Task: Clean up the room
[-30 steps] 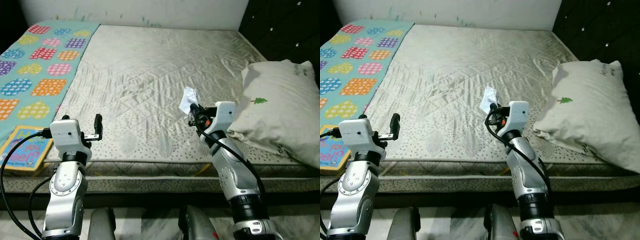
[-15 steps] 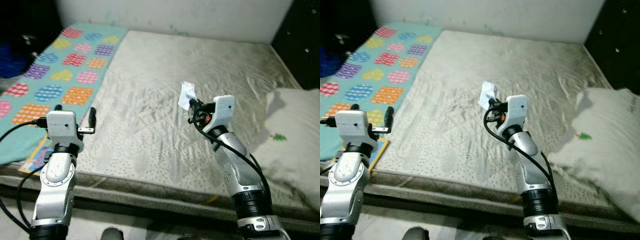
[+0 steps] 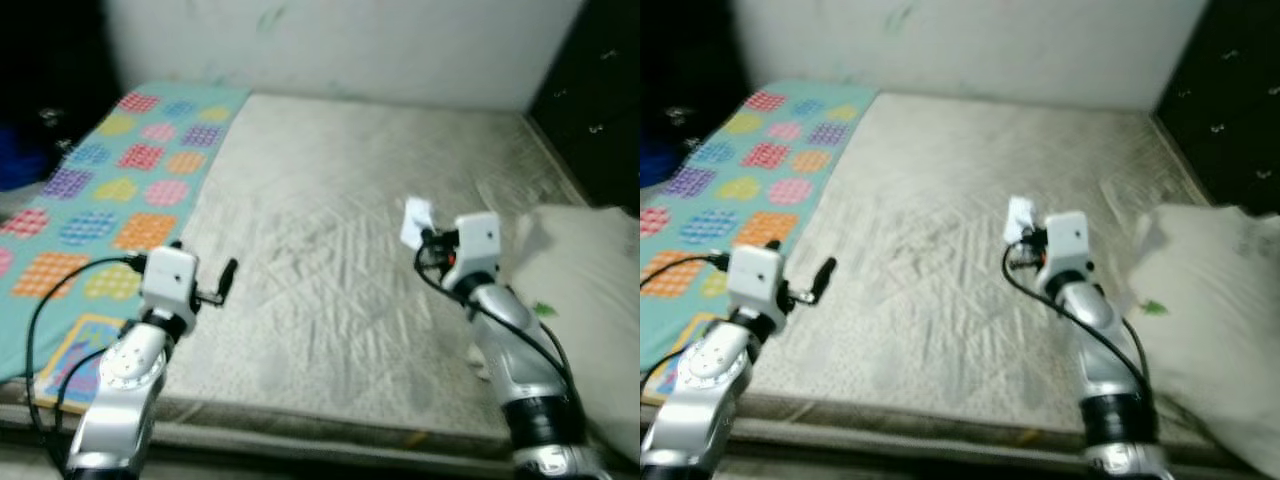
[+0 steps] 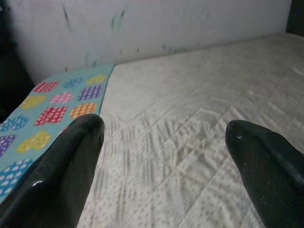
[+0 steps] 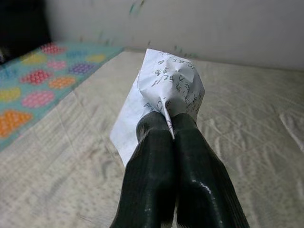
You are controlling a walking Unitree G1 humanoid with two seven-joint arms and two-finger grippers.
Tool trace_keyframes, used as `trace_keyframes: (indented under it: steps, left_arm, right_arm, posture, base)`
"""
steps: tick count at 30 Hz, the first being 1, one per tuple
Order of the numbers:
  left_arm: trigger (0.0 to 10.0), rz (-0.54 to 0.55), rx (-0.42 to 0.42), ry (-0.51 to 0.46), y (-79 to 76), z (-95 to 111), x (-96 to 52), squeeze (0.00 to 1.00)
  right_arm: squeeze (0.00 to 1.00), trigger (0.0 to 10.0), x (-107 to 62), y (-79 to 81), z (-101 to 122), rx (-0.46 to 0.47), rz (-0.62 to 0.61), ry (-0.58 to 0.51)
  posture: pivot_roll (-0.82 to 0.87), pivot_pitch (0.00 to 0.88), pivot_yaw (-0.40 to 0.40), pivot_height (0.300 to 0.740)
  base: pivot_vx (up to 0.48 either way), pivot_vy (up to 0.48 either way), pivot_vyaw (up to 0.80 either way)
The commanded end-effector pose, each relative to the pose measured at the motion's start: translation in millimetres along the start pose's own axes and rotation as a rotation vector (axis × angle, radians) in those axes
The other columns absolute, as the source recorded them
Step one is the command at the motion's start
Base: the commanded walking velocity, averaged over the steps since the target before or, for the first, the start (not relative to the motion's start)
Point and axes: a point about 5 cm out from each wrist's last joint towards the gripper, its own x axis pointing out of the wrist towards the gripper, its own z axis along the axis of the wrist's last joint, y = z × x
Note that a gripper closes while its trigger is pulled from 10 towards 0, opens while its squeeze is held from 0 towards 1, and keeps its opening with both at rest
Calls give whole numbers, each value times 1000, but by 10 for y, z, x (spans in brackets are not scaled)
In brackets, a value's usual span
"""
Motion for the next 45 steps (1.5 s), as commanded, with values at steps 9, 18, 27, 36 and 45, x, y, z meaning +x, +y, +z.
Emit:
trace_keyframes:
  steps: [9,18,27,36,45]
  left_arm:
    - [10000,102,-114,-54,-109,68,-109,0]
    - [10000,142,-183,-89,-84,185,-84,0]
    - [10000,154,-284,-61,-184,144,-57,0]
    - [10000,123,-280,-86,-209,251,4,0]
    - [10000,143,-284,-74,-173,234,-48,0]
  right_arm:
    - [0,10000,-202,-240,-198,35,-299,47]
    - [0,10000,-115,7,-13,-113,-82,-30]
    - [0,10000,-194,-106,-146,-1,-163,0]
    - [0,10000,-169,-107,-85,23,-147,-25]
    - [0,10000,-157,-80,-96,21,-127,-18]
  posture:
    - [44,0,-43,740]
    - [40,0,-81,740]
    - [29,0,-83,740]
    - [27,14,-77,740]
    - [32,22,-82,740]
  base:
    - [0,0,0]
    - [0,0,0]
    - [0,229,0]
    - [0,316,0]
    - [0,356,0]
